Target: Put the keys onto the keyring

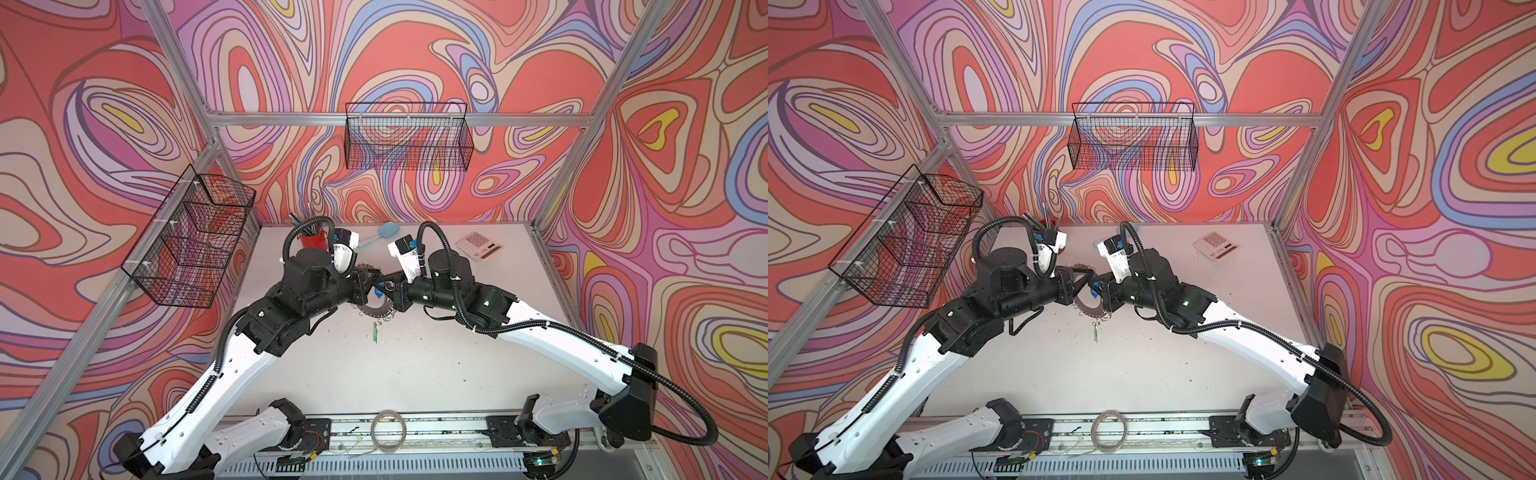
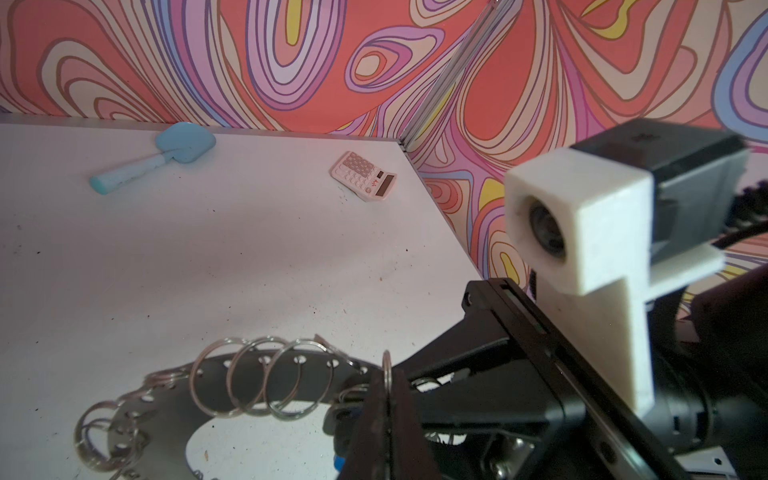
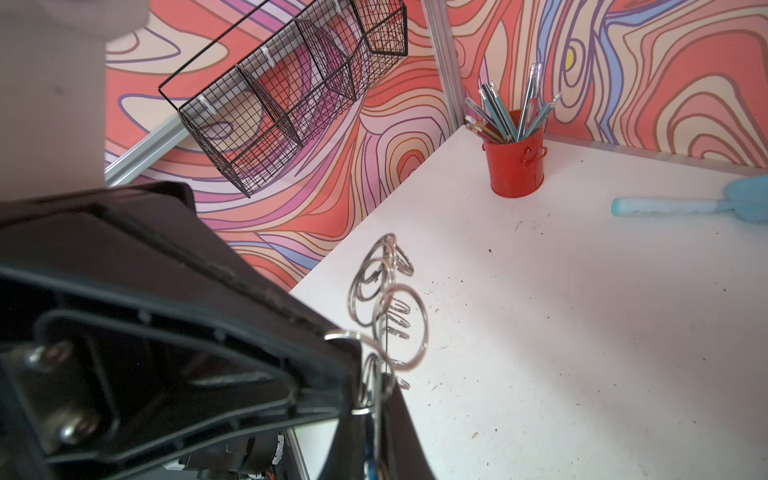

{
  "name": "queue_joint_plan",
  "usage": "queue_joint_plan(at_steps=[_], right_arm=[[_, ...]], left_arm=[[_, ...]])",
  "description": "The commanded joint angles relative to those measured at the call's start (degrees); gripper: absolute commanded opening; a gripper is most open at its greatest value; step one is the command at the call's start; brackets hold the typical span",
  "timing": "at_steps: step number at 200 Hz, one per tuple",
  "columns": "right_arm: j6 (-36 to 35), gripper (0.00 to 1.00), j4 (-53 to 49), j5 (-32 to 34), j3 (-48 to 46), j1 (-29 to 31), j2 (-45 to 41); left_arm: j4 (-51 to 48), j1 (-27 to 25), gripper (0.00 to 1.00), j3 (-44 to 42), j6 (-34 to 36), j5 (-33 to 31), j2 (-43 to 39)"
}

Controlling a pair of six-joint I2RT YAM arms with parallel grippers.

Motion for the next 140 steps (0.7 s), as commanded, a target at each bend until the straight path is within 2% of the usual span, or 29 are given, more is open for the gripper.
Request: queue_joint_plan(at_steps=[1,3,23,37,61,90,117,140], right_arm=[[-5.17,0.0,-6.36,6.08,1.4,-0.17,-0.1],[-5.72,0.0,-6.75,6.56,1.48,-0.16,-0.16],[-9.51,0.37,-10.46,10.25,1.69,-0.23,-1.16],[-11.47,0.49,-12.14,9.31,1.78,-0.22,-2.29],[-13.14,0.56,-13.88,5.98,2.06,-0.16,-4.0],[-14.64,0.63,-16.58,3.02,2.65,-0.19,-6.46],[-15.04,0.7,-16.44,2.91,2.78,-0.2,-8.01],[-14.74,0.71,-15.8,3.68,3.65,-0.16,-6.51]], left_arm=[[-9.84,0.85,0.0,9.46,3.11,3.72,2.56],[-11.02,1.01,0.0,10.26,3.35,4.09,3.08],[-21.7,1.36,0.0,18.07,6.28,8.16,8.52],[-28.27,1.36,0.0,22.88,8.29,10.21,12.32],[-33.52,1.36,0.0,27.13,9.45,11.87,15.98],[-36.87,1.34,0.0,30.52,9.04,10.84,18.72],[-39.44,1.27,0.0,33.02,8.3,9.31,21.51],[-39.95,0.85,0.0,34.44,6.53,7.99,22.9]])
